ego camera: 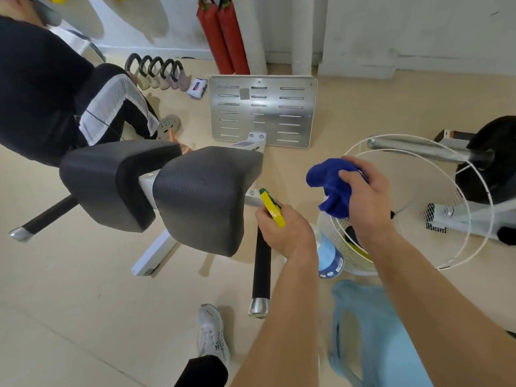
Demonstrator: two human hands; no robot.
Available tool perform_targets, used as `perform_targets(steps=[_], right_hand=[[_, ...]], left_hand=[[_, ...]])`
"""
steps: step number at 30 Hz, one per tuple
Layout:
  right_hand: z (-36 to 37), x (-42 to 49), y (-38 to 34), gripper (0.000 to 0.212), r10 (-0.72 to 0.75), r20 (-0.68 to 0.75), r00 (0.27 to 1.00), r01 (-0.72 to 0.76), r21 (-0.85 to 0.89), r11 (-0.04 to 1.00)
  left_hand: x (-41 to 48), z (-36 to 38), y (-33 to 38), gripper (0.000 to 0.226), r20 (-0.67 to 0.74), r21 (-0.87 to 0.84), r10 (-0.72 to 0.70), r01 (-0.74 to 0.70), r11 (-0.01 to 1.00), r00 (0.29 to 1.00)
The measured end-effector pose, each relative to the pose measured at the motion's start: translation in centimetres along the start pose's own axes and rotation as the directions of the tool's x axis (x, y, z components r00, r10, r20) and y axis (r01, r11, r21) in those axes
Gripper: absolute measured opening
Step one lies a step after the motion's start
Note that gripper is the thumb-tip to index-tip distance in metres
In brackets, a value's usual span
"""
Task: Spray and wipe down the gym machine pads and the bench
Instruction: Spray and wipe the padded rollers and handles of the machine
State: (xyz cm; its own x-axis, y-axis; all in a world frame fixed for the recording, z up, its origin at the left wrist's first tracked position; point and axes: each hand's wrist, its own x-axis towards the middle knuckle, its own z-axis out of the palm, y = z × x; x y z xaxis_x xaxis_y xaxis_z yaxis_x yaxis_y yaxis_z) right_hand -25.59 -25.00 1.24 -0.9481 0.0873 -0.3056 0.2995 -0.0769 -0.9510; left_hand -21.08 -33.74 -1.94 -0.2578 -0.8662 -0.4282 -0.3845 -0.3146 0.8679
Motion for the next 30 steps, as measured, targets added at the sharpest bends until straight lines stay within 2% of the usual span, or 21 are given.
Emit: perform_targets(steps=[3,6,10,12,15,20,21,23,26,29,30], right_hand=[[0.9,0.6,0.2,0.032,0.007,0.042,0.999,-0.008,0.023,1.000],[2.7,1.3,0.7,0.031,0.039,0.132,0.991,-0.038,-0.008,0.999],[7.4,1.9,1.6,0.054,0.165,0.274,0.947,-0.149,-0.078,0.986],[10.3,1.3,2.1,0.061,0.197,0.334,0.922,-0.175,-0.094,0.980],[14.0,-1.8,3.8,0.056,0.233,0.360,0.903,-0.153,-0.238,0.959],[17.9,1.1,7.0,0.063,0.278,0.228,0.933,-0.274,-0.050,0.960],[18.4,2.8,7.4,0.057,0.283,0.193,0.940,-0.284,-0.022,0.959],[19.0,5.8,8.0,0.036,0.327,0.139,0.935,-0.335,0.039,0.941],[19.5,8.6,8.5,0.035,0.406,0.115,0.907,-0.413,0.051,0.909],[19.6,7.2,7.9,0.029,0.392,0.054,0.918,-0.393,0.012,0.919],[19.4,5.2,7.5,0.029,0.384,0.029,0.923,-0.385,0.001,0.923]], left_hand=[[-0.1,-1.2,0.3,0.012,0.002,-0.040,-0.022,0.022,0.999,1.000],[-0.7,-3.2,2.3,0.027,0.092,-0.048,0.076,-0.072,0.996,0.993],[0.0,-7.1,7.9,0.036,0.275,-0.071,0.192,-0.179,0.981,0.942],[1.3,-9.1,11.3,0.037,0.378,-0.049,0.239,-0.239,0.970,0.894],[3.3,-11.3,16.3,0.042,0.543,-0.030,0.307,-0.347,0.937,0.782],[7.5,-13.4,22.0,0.042,0.689,0.132,0.322,-0.549,0.825,0.649],[8.3,-13.6,22.5,0.045,0.687,0.146,0.324,-0.560,0.816,0.651],[9.9,-14.0,23.1,0.055,0.631,0.169,0.315,-0.522,0.836,0.709],[12.4,-14.5,23.5,0.054,0.586,0.195,0.299,-0.489,0.850,0.753],[14.3,-14.7,23.7,0.061,0.578,0.211,0.270,-0.461,0.862,0.770],[14.7,-14.9,23.8,0.062,0.603,0.202,0.264,-0.464,0.862,0.753]])
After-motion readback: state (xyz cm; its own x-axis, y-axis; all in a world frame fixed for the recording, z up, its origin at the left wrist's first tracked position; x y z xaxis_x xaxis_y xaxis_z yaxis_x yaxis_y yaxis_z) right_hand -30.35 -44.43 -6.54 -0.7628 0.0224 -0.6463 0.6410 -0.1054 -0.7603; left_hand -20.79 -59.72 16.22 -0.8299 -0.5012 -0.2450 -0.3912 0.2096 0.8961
